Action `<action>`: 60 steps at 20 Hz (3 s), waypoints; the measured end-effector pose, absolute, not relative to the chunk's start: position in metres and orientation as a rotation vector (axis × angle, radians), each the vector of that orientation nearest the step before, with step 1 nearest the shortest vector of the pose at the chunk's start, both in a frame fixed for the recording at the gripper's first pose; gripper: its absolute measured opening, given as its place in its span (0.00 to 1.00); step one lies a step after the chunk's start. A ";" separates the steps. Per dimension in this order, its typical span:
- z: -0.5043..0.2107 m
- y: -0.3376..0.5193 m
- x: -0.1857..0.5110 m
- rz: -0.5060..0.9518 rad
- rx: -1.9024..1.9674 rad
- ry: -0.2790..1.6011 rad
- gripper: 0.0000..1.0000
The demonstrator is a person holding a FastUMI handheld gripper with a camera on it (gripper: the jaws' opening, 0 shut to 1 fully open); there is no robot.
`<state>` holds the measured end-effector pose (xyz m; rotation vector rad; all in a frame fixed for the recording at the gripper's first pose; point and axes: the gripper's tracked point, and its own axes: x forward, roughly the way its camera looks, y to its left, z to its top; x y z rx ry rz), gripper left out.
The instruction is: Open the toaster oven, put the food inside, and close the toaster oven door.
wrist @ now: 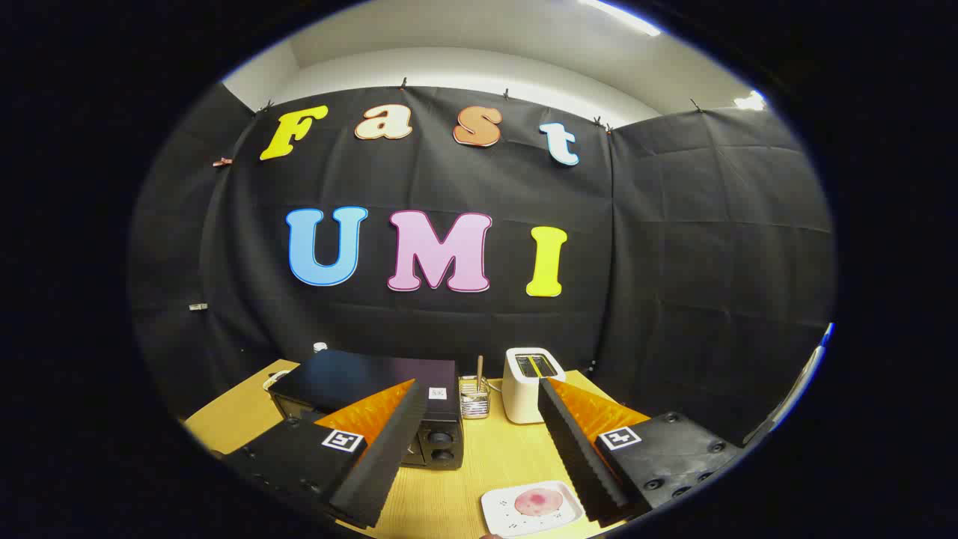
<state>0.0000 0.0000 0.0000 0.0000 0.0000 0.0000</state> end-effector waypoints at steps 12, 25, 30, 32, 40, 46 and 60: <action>-0.006 0.002 -0.002 0.010 0.007 0.014 0.98; -0.011 0.010 0.001 0.028 -0.002 0.016 0.98; -0.024 0.028 0.009 0.052 0.015 0.053 0.98; -0.028 0.037 0.015 0.060 0.032 0.071 0.98; -0.056 0.116 0.040 0.153 0.074 0.150 0.98; -0.084 0.176 0.059 0.193 0.064 0.220 0.98; -0.151 0.214 0.093 0.167 0.002 0.331 0.98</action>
